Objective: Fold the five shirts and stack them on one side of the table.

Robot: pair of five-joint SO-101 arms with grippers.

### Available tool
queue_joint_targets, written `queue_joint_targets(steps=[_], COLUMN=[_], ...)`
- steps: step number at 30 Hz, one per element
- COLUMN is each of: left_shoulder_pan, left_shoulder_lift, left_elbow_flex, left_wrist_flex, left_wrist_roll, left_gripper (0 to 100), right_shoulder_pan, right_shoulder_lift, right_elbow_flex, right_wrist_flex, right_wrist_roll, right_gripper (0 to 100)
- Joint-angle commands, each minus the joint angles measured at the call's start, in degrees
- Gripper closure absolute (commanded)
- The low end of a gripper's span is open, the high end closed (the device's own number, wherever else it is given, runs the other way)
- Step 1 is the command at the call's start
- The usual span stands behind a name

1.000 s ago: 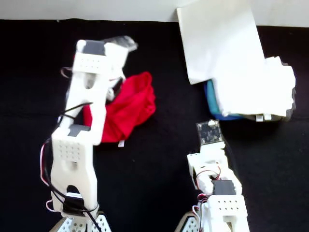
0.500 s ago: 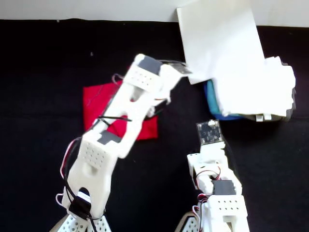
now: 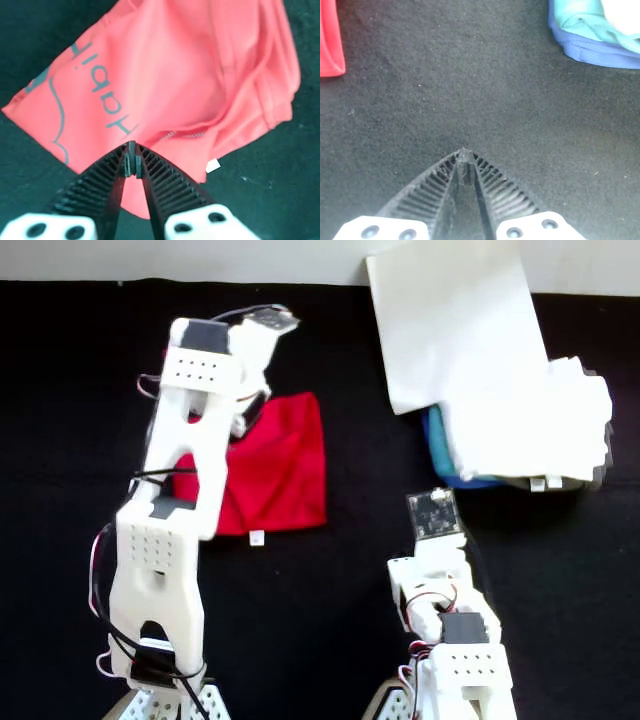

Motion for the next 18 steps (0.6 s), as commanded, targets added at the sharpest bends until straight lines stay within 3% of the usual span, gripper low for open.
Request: queue_joint_targets(steps=[1,7,13,18], left_shoulder_pan=[-0.13,3.91,10.59,18.24], left_shoulder_lift=[-0.48,-0.57,-1.10,-1.54], left_elbow_flex=[3.03,11.21,11.30,9.71], left_wrist_flex=[-2.55,-3.96,-2.29,0.88], left_wrist_roll=[0.00,0.09,6.59,7.03], left_gripper=[99,99,99,99], right_shoulder_pan=[0.57,0.57,0.57,0.57], right_shoulder_lift=[-1.10,-1.10,-1.10,-1.10], right_elbow_flex=[3.30,3.30,3.30,3.30], right_wrist_flex=[-0.22,-0.22,-0.22,-0.22], right_wrist_roll=[-0.35,-0.35,-0.35,-0.35], right_gripper=[99.1,99.1,99.1,99.1])
